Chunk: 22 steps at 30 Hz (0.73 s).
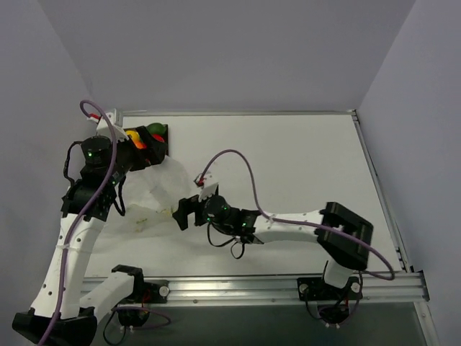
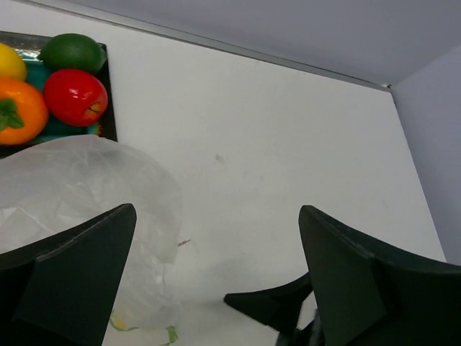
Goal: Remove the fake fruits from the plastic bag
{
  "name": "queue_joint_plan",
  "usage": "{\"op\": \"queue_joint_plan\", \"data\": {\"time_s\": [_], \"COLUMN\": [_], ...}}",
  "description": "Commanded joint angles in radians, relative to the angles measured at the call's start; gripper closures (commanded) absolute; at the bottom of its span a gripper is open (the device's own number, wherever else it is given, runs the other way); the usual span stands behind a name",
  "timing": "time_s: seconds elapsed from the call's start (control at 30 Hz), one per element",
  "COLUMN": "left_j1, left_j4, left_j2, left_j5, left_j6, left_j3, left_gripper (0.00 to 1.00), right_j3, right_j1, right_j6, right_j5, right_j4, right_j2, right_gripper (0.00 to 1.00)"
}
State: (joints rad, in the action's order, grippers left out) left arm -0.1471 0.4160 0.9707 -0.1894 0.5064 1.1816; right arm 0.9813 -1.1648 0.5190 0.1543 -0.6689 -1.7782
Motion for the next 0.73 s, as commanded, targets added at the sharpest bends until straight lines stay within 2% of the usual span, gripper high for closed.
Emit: {"op": "queue_joint_plan", "data": {"time_s": [0.0,0.07,0.13,0.17,0.37,0.5,0.7], "left_j1": [-0.011,-0.014,-0.014,-0.016,-0.020,-0.022,-0.022], "left_j4": [0.010,0.007,0.004,0.003,0.046,0.046,-0.003], "left_j2": [-0.084,-0.151,-0.231,-0.260,-0.369,-0.375,-0.365], "left_j5": [-0.185,-0.237,-0.233,-0.219,-0.153,-0.159,-0.144], "left_j6": [-0.065,-0.086,-0.109,-0.114,-0.124,-0.129,-0.114], "left_j3": [0.009,-0.019,-0.048,-0.078,-0.143,-0.162,-0.132], "left_gripper": [0.06,0.06,0.06,0.06,0.06,0.06,0.06], "right_j3": [-0.107,-0.221,-0.288,-0.344,-0.434,-0.449,-0.357], "right_j1": [-0.012,-0.016,-0.018,-0.015,-0.012,-0.009,-0.007], "right_j6": [-0.076,-0.082,-0.073,-0.063,-0.053,-0.092,-0.197], "right_j5": [0.160,0.206,0.293,0.321,0.534,0.678,0.719], "right_j4": [0.034,0.093,0.149,0.205,0.359,0.359,0.368], "right_j2": [0.303,0.488,0.607,0.717,1.038,1.116,1.094], "right_gripper": [0.00,0.00,0.00,0.00,0.00,0.00,0.00]}}
